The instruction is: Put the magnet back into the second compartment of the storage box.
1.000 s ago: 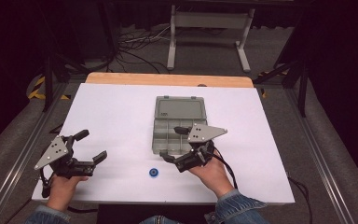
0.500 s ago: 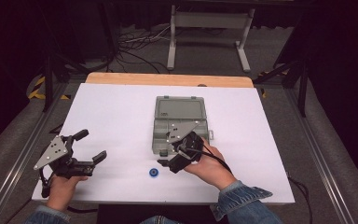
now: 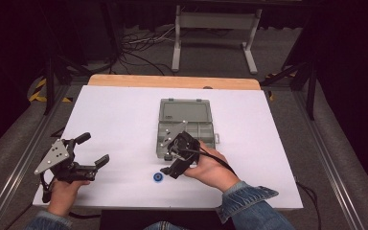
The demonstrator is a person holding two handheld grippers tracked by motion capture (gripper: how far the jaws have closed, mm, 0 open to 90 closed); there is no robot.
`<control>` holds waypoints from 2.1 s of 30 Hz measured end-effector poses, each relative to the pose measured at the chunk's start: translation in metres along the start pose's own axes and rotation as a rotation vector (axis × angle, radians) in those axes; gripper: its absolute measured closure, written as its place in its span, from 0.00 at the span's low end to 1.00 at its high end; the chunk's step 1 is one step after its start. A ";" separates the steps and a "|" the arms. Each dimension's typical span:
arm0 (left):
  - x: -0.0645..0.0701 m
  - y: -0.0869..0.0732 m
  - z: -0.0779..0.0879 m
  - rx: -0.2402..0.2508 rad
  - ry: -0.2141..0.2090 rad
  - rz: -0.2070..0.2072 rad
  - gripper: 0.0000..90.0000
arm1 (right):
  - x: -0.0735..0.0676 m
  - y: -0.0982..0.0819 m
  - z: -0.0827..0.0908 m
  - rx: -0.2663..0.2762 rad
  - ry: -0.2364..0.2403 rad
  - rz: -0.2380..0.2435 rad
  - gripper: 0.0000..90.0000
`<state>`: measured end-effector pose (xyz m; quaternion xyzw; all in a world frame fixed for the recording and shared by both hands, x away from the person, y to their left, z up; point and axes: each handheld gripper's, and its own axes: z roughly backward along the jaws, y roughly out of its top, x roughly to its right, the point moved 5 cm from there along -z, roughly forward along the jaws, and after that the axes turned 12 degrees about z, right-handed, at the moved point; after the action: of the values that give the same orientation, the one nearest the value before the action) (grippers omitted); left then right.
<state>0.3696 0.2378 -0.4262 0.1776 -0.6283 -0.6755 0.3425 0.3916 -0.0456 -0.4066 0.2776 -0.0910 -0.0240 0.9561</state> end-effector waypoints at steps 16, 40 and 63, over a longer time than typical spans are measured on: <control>0.000 0.000 0.000 0.001 0.001 0.000 0.00 | -0.017 0.001 -0.033 -0.063 0.074 0.049 0.17; -0.001 0.000 0.001 0.000 0.002 -0.003 0.00 | -0.025 -0.005 -0.071 -0.147 0.131 0.080 0.29; -0.001 0.000 0.001 0.001 0.001 -0.001 0.00 | -0.027 -0.005 -0.078 -0.183 0.134 0.108 0.69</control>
<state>0.3700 0.2390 -0.4262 0.1783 -0.6286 -0.6752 0.3423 0.3802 -0.0057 -0.4780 0.1848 -0.0393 0.0380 0.9812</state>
